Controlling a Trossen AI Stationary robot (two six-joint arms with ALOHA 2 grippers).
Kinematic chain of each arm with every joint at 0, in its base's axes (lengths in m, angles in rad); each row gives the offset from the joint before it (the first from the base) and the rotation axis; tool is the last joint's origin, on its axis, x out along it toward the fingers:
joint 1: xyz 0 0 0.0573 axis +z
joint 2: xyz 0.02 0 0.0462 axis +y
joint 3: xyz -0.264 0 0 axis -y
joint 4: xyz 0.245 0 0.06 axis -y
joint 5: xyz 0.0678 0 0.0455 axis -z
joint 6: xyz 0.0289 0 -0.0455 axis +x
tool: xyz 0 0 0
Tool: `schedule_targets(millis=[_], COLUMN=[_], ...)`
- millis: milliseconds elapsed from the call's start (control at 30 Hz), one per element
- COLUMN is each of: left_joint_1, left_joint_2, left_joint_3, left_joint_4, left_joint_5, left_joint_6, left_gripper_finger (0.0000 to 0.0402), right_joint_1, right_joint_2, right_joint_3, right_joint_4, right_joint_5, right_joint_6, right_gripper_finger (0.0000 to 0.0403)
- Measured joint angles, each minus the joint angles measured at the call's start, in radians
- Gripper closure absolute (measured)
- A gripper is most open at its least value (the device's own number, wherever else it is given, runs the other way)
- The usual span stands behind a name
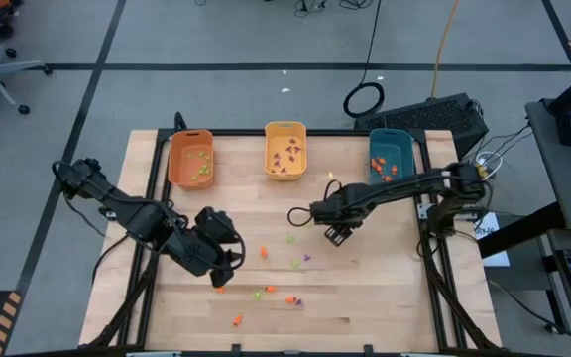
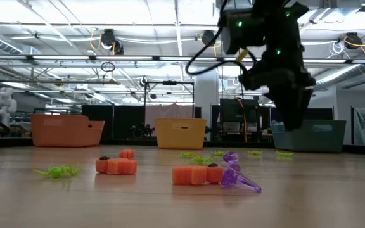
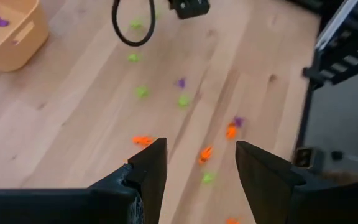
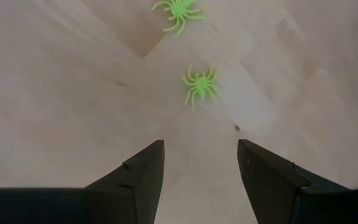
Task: Sort Halloween decoration
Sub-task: Put the green spider toy into the orange bin
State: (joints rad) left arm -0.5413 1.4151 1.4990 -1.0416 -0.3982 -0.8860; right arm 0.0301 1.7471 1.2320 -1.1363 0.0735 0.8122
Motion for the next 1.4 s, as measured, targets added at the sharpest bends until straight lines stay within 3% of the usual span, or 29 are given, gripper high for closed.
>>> schedule_targets(millis=[433, 1167, 1400], left_joint_1=[-0.006, -0.006, -0.006], left_joint_2=[0.0, 0.0, 0.0], left_joint_3=[0.0, 0.0, 0.0], left_joint_4=[-0.097, -0.094, -0.094], left_joint_5=[0.015, 0.016, 0.016], left_joint_6=[-0.026, -0.027, -0.027], left_gripper_finger=[0.0212, 0.0212, 0.0212], right_joint_1=[-0.08, -0.074, -0.064], right_joint_2=[0.086, 0.104, 0.105], right_joint_3=[0.0, -0.098, -0.1], right_joint_4=[0.133, 0.247, 0.269], right_joint_5=[-0.028, -0.074, -0.077], right_joint_6=[-0.116, -0.069, -0.057], right_gripper_finger=[0.0213, 0.0214, 0.0257])
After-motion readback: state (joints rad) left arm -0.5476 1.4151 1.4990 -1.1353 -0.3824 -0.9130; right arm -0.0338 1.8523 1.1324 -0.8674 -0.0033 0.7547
